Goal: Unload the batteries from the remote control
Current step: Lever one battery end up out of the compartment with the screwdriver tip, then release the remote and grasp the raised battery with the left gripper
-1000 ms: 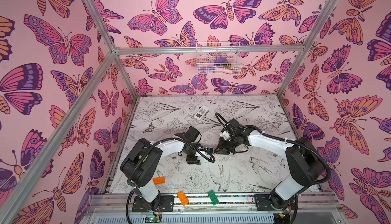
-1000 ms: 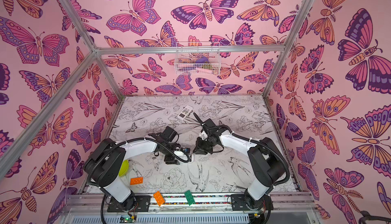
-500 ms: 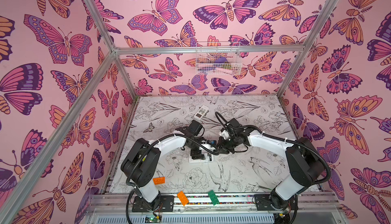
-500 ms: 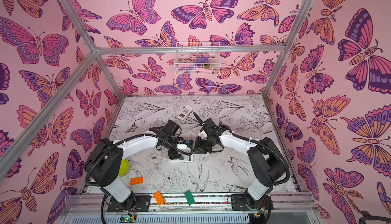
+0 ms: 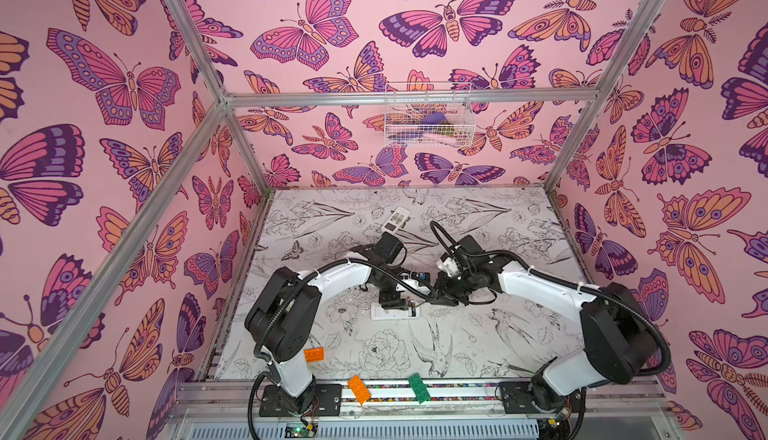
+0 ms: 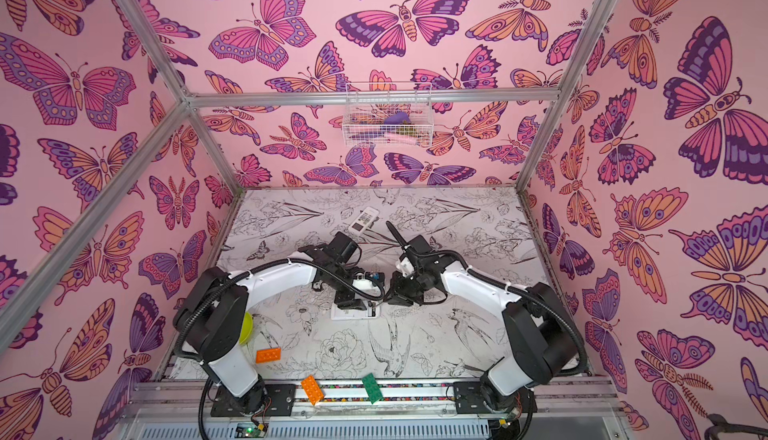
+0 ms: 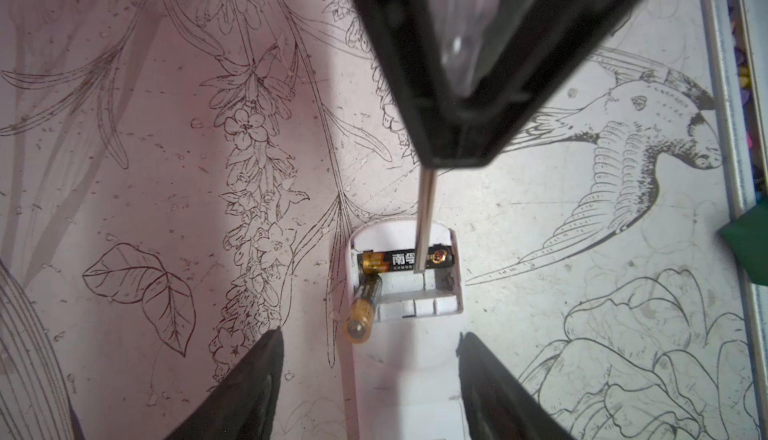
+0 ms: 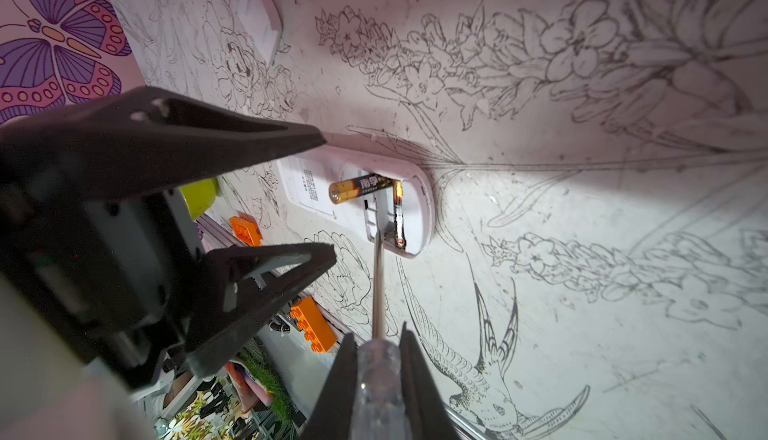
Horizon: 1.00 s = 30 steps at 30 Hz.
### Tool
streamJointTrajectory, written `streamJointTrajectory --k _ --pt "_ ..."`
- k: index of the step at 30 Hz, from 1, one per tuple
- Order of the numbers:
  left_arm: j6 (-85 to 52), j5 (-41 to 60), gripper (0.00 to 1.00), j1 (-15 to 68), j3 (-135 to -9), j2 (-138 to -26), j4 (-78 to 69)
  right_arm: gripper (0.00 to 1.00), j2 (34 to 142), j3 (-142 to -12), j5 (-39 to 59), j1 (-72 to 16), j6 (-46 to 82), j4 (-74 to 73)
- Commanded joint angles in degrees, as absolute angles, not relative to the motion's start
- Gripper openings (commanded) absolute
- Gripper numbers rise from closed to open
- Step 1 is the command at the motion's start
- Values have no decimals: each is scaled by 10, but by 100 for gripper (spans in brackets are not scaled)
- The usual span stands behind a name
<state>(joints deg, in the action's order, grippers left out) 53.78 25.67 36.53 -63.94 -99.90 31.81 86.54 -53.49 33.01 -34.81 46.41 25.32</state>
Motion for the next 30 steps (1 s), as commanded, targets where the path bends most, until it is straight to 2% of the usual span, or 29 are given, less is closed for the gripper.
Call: streamJointTrajectory --k 1,7,12,14,22,27,30 --pt "535 265 67 371 -650 -1016 338 0 834 -523 315 -339 454 278" --pt "510 261 63 379 -658 -1030 335 0 782 -492 290 -303 440 296" --pt "500 251 53 387 -660 -1036 329 0 755 -477 232 -295 428 300" --pt "500 243 47 388 -656 -1037 323 0 758 -475 228 -293 427 297" --pt "481 219 41 395 -643 -1034 294 0 762 -461 224 -293 432 276" --pt "468 213 32 396 -632 -1026 278 0 738 -430 217 -292 448 242" --pt "461 214 29 396 -629 -1021 277 0 741 -448 216 -292 439 272"
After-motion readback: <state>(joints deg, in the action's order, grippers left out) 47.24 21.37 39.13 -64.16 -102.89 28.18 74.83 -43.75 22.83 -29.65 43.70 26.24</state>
